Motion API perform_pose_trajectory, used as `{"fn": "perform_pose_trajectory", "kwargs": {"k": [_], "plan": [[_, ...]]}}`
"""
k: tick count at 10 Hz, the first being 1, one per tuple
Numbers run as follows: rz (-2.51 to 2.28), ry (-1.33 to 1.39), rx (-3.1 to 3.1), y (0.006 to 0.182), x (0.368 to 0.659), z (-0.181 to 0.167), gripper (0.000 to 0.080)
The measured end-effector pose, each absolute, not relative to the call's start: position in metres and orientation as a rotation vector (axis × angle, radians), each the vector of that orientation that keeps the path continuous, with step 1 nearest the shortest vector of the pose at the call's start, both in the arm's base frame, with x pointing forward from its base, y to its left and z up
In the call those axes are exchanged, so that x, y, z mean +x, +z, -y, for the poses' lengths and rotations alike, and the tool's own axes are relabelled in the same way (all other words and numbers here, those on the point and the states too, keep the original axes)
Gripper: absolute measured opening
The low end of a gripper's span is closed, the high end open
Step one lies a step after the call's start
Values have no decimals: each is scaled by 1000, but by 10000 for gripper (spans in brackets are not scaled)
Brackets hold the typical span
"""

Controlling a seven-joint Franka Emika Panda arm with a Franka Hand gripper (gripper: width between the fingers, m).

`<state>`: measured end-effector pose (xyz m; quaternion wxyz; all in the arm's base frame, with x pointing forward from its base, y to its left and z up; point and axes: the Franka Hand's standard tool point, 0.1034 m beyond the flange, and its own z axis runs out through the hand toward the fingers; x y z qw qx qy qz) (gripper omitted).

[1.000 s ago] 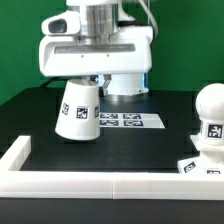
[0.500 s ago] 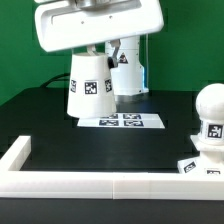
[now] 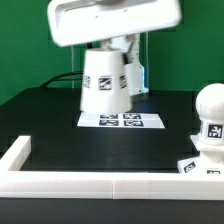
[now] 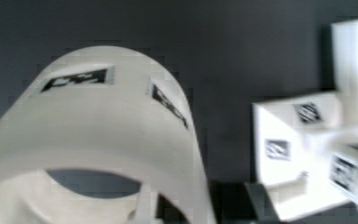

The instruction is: Assemble lamp

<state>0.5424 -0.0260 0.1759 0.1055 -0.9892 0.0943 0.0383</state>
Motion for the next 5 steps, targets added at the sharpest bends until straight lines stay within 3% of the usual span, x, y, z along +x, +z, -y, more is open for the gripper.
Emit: {"fn": "perform_pose_trajectory", "kwargs": {"k": [4,5], "plan": [[-416,93,-2882,216,598,-18,44],[-407,91,-2885,214,598,-17,44]]}}
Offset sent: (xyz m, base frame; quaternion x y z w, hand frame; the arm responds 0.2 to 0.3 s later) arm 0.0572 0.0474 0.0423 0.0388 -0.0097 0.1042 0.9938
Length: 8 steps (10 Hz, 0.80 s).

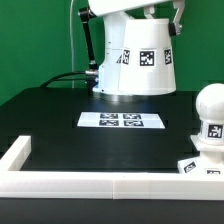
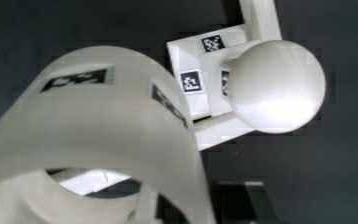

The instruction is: Assemble lamp

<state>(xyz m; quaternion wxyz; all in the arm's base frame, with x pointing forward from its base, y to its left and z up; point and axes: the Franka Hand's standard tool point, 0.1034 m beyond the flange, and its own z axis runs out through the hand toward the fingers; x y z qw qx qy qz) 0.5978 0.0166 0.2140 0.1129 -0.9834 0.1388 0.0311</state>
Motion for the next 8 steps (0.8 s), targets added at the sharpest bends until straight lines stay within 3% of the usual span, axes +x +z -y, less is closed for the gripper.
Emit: {"fn": "perform_pose_trajectory", "kwargs": {"k": [3,6,8], "plan": [[-420,97,-2885,213,597,-18,44],[-490,78,-2871,236,616,-58,44],[-500,76,-2868,240,626,-76,44]]}}
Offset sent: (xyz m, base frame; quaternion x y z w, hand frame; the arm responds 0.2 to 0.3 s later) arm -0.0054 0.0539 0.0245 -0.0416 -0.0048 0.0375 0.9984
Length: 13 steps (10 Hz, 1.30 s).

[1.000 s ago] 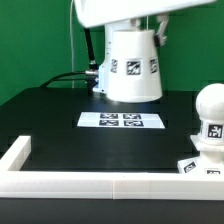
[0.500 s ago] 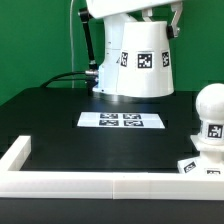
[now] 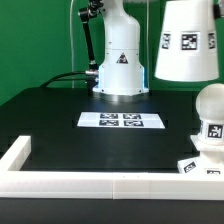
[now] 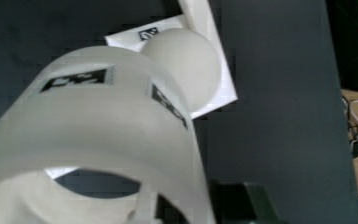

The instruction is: Assemble lamp

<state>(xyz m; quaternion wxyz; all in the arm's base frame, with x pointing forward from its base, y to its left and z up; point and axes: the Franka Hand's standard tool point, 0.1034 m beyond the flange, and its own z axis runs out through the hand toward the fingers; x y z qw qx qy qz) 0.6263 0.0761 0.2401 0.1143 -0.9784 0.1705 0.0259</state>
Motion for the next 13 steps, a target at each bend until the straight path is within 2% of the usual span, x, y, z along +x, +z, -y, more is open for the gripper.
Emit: {"fn": "perform_pose_trajectory", "kwargs": {"k": [5,13], "plan": [[-575,97,-2864,211,625,-109,44],[-600,98,-2881,170,621,-113,44]]}}
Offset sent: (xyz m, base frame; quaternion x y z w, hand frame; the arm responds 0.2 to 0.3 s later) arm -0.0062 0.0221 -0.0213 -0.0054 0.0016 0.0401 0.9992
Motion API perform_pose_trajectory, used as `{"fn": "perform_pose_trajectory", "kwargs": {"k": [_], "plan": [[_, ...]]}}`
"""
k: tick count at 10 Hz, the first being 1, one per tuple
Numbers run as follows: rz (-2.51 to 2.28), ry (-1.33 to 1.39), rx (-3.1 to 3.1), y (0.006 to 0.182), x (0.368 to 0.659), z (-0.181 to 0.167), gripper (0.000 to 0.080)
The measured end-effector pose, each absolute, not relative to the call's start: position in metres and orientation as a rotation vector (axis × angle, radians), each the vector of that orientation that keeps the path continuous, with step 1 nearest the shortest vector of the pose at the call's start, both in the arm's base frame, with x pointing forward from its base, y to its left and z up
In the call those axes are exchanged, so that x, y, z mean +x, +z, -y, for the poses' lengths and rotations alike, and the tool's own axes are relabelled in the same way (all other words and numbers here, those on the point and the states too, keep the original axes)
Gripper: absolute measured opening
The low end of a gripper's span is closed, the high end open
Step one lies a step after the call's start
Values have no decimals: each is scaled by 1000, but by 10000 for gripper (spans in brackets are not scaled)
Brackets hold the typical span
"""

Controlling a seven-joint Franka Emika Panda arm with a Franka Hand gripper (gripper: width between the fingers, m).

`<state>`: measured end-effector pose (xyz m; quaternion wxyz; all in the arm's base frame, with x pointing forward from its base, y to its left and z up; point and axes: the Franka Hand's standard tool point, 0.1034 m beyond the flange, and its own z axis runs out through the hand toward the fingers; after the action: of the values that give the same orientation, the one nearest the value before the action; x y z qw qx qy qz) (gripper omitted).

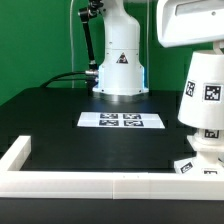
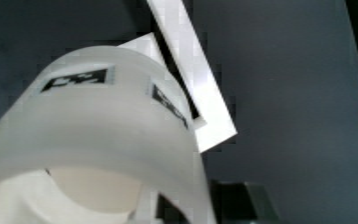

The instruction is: Assemble lamp

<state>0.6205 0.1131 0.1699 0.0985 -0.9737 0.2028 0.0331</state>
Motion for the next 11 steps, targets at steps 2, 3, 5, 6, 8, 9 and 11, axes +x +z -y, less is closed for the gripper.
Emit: {"fn": "perform_pose_trajectory", "kwargs": {"k": [2,3,5,6,8,9,11], "plan": [[-599,99,-2882,169,620,-109,123],[-601,100,-2882,169,621,-106,259],[-610,99,-2880,170,622,-101,576],[-597,119,-2884,172,620,-98,576],[-520,257,-2943,189,615,-92,692],[-479,294,-2977,196,619,-93,692],[-453,337,-3016,200,625,-101,698]]}}
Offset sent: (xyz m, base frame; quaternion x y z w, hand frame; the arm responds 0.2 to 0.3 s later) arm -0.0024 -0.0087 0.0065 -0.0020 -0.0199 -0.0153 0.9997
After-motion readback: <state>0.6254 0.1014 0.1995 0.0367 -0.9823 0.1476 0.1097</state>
